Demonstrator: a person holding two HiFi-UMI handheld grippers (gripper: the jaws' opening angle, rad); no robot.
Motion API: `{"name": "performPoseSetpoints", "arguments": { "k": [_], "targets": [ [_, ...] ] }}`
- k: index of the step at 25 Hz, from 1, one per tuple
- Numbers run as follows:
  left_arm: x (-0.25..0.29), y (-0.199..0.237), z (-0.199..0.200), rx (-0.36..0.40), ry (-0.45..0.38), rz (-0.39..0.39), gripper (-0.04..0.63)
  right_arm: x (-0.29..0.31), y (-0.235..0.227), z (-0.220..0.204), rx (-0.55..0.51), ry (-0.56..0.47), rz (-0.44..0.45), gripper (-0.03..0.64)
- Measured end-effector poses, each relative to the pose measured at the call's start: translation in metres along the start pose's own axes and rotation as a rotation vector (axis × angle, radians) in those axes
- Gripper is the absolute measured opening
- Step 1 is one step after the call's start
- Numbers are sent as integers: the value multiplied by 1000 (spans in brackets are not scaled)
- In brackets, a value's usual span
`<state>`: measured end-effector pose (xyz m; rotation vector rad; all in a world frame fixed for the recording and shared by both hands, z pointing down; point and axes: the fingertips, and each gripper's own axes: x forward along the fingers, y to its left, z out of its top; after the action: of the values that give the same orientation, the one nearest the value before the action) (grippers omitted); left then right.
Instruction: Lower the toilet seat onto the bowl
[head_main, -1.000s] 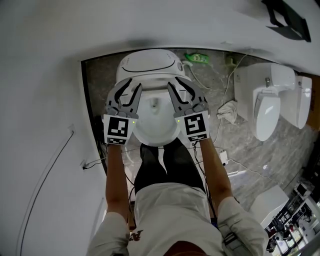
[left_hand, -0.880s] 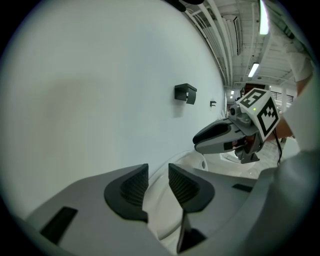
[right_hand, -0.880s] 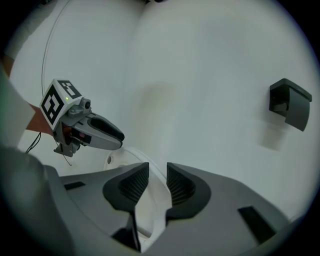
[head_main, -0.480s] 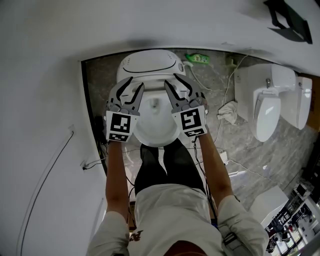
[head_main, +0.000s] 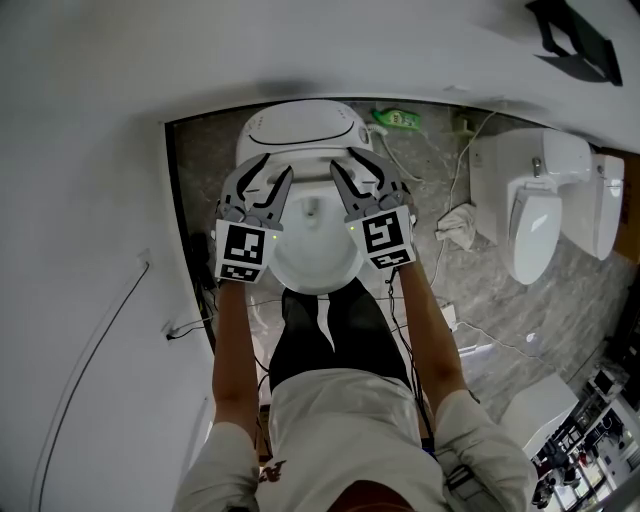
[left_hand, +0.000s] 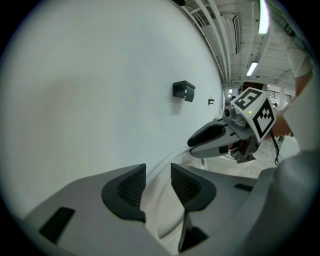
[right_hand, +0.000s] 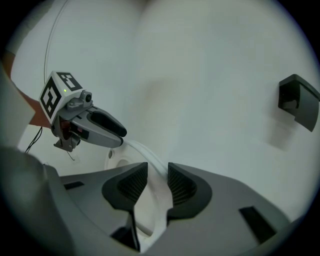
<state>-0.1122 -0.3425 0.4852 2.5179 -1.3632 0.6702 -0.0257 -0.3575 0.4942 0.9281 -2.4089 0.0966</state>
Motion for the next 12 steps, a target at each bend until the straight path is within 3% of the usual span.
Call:
{"name": "performPoseSetpoints", "arguments": {
  "k": [12],
  "targets": [
    [-10, -7, 0, 7, 0, -11, 152, -10, 4, -1, 26, -8, -20, 117]
  ]
}}
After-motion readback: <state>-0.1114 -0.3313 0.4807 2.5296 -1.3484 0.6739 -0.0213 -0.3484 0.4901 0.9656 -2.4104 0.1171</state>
